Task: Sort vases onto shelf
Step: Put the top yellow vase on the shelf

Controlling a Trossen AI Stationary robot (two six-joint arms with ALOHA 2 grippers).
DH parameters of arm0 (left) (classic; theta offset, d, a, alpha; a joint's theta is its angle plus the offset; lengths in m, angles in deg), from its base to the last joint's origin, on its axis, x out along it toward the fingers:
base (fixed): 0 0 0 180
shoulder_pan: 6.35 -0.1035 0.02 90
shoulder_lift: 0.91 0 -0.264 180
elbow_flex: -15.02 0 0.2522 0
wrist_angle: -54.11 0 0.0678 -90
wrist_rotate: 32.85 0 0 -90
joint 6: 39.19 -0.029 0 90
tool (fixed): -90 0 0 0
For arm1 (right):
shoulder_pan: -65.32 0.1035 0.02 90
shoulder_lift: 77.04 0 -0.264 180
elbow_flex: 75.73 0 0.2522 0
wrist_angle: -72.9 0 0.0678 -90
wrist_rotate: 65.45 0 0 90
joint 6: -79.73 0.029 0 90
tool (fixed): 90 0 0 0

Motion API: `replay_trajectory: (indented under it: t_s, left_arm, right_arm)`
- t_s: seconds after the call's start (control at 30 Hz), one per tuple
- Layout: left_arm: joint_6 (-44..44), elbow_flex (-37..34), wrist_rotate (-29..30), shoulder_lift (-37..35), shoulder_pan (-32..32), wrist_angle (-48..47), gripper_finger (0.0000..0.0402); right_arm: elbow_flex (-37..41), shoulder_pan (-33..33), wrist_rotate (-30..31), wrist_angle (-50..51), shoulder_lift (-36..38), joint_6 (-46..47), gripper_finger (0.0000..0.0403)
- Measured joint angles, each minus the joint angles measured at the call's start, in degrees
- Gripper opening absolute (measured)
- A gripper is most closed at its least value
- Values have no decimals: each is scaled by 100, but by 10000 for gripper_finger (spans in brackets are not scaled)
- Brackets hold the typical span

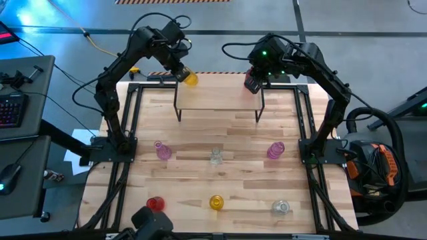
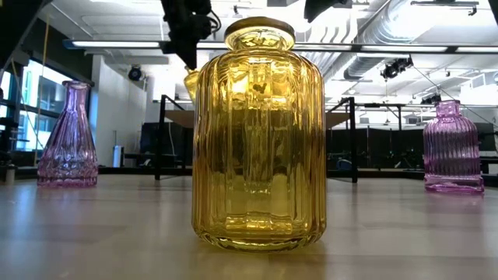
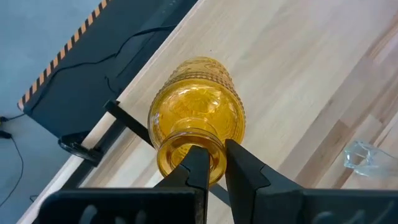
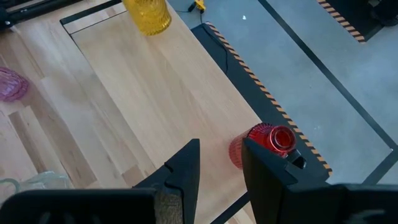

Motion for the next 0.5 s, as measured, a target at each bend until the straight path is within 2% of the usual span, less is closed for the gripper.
replay_trajectory:
  t_s: [0.5]
  left_arm:
    - [-2, 4, 53, 230, 16, -4, 31]
  right_arm:
    - [-1, 0, -1, 41, 0, -8, 99]
